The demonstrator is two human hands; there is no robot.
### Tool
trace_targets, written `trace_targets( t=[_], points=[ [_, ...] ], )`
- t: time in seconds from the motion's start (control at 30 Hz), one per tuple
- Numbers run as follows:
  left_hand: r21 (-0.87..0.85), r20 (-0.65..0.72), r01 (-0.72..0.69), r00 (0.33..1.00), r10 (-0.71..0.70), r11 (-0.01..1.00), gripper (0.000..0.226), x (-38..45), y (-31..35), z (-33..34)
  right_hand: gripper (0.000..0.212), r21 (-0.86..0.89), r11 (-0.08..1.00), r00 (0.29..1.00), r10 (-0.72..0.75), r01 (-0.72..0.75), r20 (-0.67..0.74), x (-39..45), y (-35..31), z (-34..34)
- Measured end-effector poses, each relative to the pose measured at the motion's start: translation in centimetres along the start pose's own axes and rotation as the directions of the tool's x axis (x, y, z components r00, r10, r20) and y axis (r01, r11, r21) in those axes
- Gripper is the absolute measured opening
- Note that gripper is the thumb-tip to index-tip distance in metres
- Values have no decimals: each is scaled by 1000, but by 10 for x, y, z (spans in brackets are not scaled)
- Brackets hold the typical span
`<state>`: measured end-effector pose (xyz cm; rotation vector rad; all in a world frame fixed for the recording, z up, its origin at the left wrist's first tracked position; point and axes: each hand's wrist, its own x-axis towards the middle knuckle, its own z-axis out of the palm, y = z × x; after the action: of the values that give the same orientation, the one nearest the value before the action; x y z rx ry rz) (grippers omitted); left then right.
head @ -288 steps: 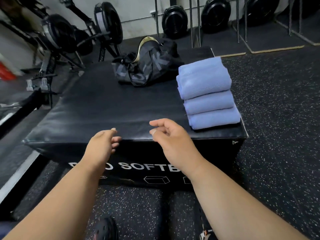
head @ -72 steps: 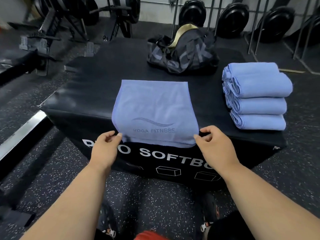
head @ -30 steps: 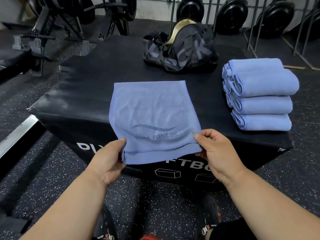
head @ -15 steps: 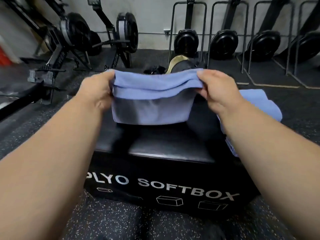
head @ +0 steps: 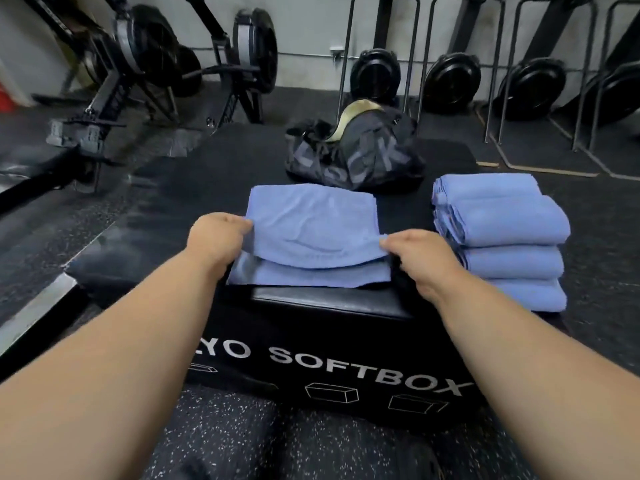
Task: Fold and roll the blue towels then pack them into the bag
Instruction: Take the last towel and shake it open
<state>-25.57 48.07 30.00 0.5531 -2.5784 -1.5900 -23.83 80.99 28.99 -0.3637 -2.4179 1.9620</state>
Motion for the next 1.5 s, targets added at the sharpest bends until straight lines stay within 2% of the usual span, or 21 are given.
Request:
trace_targets(
  t=[0.1,0.2,0.33,0.43,0.5,0.6,0.87,0.93,1.07,1.2,1.3,1.5],
  points=[
    [-109,40,64,997,-59,992,14,-4,-19,9,11,40,999,1000,18,-17,-12,-6,7,-1],
    [-223,55,104,994,-94,969,8,-19,-17,10,12,250,964,996,91,-94,26,-10,-2,-4],
    [-177,90,67,995,-52,982,16,-35,-24,2,13,317,932,984,157,-175,80,-18,14,-2],
    [-165,61,30,998,-20,986,13,-41,-30,-7,15,271,952,989,131,-143,61,-23,27,0],
    [-183,46,31,999,-23,983,10,-40,-37,-9,17,175,981,996,87,-89,15,-22,31,0],
    [-54,10,-12,1000,12,998,10,-42,-43,-10,20,18,999,999,32,-31,-39,-23,36,-1],
    [-1,-59,-72,996,72,997,11,-44,-58,-8,11,-56,998,996,7,-12,-84,-25,41,-4],
    [1,-71,-95,993,95,995,11,-45,-62,-7,13,-111,994,995,-8,-4,-101,-25,43,-4],
    [45,-97,-127,987,130,991,11,-48,-68,-5,14,-334,942,991,-63,19,-119,-29,44,-2],
    [120,-81,-168,981,178,978,19,-49,-74,-3,15,-407,908,987,-138,95,-79,-32,47,-4],
    [157,-85,-199,973,214,967,21,-50,-77,-3,13,-401,908,984,-163,121,-72,-30,49,-5],
    [110,-113,-181,975,193,977,21,-49,-74,-5,14,-266,962,989,-90,57,-114,-25,52,-4]
  ],
)
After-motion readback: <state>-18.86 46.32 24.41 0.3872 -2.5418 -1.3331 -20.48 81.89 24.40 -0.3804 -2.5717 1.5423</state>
